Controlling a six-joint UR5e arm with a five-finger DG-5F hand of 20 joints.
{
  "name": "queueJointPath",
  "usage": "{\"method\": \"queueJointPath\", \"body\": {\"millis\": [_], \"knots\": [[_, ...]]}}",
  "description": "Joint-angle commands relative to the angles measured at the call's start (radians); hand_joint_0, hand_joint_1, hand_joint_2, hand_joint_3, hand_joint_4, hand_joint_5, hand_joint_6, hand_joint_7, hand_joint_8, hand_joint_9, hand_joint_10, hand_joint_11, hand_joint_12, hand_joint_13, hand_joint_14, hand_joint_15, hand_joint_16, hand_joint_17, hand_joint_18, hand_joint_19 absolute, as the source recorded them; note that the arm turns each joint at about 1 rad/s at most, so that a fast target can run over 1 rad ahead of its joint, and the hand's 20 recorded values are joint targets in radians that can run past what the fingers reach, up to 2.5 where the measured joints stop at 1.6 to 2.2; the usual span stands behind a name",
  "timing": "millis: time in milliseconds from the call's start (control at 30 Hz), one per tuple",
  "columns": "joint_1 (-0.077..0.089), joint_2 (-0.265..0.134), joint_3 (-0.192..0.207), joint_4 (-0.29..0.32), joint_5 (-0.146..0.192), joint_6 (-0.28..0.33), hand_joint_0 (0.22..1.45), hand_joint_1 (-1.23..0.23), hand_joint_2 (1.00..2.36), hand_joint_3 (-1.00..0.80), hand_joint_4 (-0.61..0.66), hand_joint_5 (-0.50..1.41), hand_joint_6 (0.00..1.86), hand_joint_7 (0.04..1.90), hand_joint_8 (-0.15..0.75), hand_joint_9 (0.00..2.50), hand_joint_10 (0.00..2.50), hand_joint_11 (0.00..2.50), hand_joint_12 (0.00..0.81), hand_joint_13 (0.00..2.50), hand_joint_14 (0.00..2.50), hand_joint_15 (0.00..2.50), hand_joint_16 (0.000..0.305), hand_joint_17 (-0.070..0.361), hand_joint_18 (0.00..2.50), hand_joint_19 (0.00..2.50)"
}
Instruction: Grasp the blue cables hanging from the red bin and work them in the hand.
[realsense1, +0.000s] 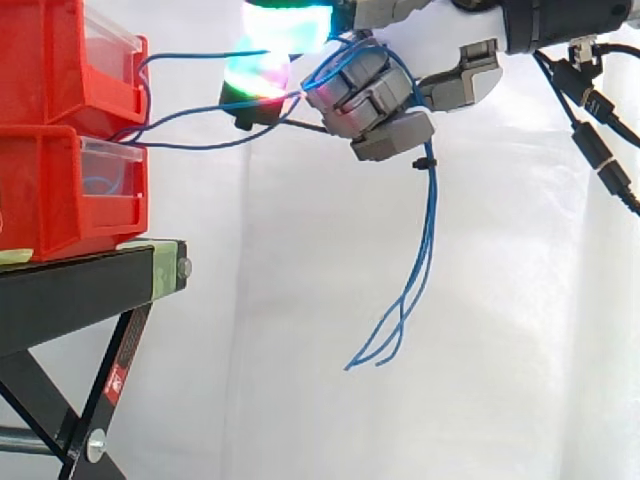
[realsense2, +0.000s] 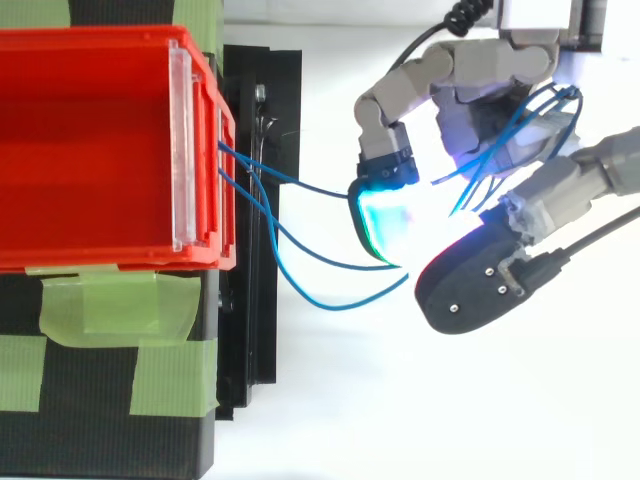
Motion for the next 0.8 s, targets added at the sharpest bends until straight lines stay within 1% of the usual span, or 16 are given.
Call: {"method": "queueJointPath", "body": {"millis": [0,67,233,300,333,467,533,633,767], "knots": [[0.002,0.000,0.000,0.000,0.000,0.000,0.89,-0.61,1.03,-0.28,0.17,0.08,1.08,1.28,0.400,0.46,2.50,2.50,0.438,0.61,2.50,2.11,0.047,0.105,1.20,1.56],[0.005,0.000,0.000,-0.003,0.000,-0.002,0.89,-0.61,1.03,-0.23,0.18,0.08,1.14,1.29,0.389,0.46,2.50,2.50,0.441,0.62,2.50,2.12,0.047,0.106,1.21,1.54],[0.009,0.000,0.000,-0.018,0.000,-0.002,0.89,-0.61,1.03,-0.20,0.20,0.07,1.18,1.31,0.384,0.46,2.50,2.50,0.443,0.62,2.50,2.13,0.047,0.106,1.21,1.54],[0.011,0.000,0.000,-0.025,0.000,-0.002,0.89,-0.61,1.03,-0.21,0.20,0.07,1.18,1.31,0.386,0.46,2.50,2.50,0.446,0.62,2.50,2.17,0.048,0.107,1.21,1.56],[0.012,0.000,0.000,-0.028,0.000,-0.002,0.89,-0.61,1.03,-0.21,0.20,0.07,1.18,1.31,0.385,0.46,2.50,2.50,0.443,0.62,2.50,2.13,0.048,0.107,1.21,1.55],[0.015,0.000,0.000,-0.031,-0.002,0.000,0.89,-0.61,1.03,-0.23,0.20,0.07,1.19,1.31,0.385,0.46,2.50,2.50,0.451,0.62,2.50,2.15,0.048,0.107,1.21,1.56],[0.022,0.000,0.000,-0.032,0.000,0.002,0.90,-0.60,1.03,-0.24,0.21,0.06,1.20,1.31,0.384,0.45,2.50,2.50,0.449,0.62,2.50,2.14,0.048,0.108,1.21,1.56],[0.023,0.000,0.000,-0.032,0.002,0.005,0.90,-0.60,1.03,-0.24,0.20,0.06,1.20,1.30,0.379,0.44,2.50,2.50,0.445,0.61,2.50,2.14,0.048,0.109,1.21,1.57],[0.032,0.000,0.000,-0.032,0.006,0.009,0.90,-0.60,1.03,-0.24,0.20,0.05,1.21,1.29,0.376,0.43,2.50,2.50,0.444,0.61,2.50,2.14,0.048,0.109,1.21,1.56]]}}
